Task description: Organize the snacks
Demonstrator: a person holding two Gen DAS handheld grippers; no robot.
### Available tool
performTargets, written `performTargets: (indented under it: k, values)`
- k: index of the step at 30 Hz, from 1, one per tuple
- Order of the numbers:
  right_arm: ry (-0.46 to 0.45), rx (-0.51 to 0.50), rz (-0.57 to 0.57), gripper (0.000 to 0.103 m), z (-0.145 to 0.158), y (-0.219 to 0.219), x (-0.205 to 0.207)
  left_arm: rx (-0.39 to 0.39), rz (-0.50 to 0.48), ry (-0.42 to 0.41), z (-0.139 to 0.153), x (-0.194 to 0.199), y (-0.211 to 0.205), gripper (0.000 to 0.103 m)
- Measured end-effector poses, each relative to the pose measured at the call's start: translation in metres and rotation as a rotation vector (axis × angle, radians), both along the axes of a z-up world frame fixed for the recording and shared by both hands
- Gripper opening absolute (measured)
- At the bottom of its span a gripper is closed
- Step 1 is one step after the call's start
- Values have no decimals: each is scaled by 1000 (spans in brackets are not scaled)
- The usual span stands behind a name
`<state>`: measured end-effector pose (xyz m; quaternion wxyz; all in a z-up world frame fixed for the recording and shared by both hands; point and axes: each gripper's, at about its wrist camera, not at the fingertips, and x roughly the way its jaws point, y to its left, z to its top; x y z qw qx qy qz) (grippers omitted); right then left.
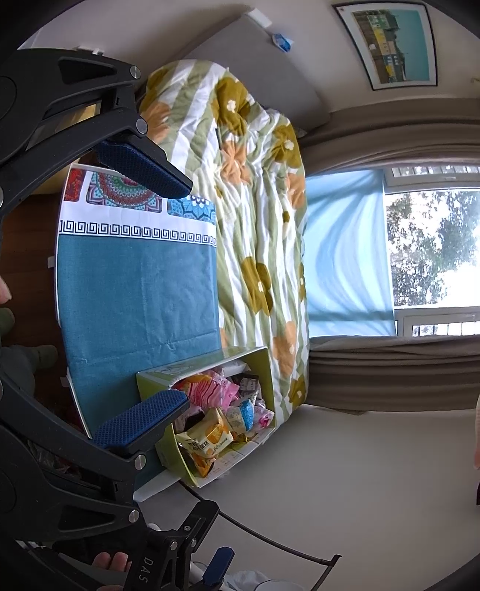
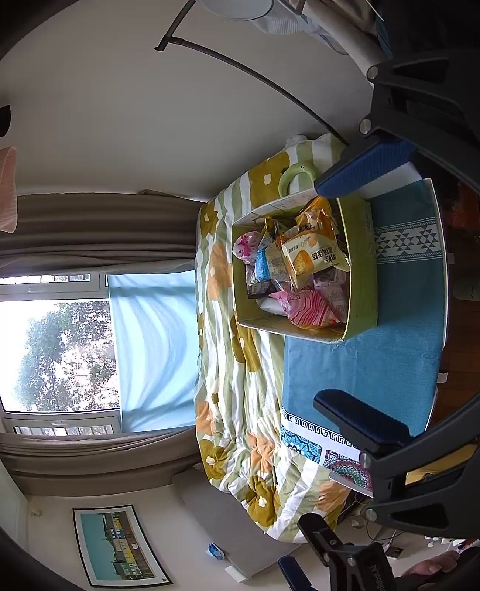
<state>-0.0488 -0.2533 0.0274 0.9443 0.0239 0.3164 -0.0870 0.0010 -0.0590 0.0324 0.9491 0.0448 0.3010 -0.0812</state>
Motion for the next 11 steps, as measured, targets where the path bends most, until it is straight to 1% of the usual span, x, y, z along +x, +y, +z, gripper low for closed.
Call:
performTargets:
  k: [11]
  values:
    - [8,4,-21,103,-4,0,0,-32,-12,-18,3,-3,4,103]
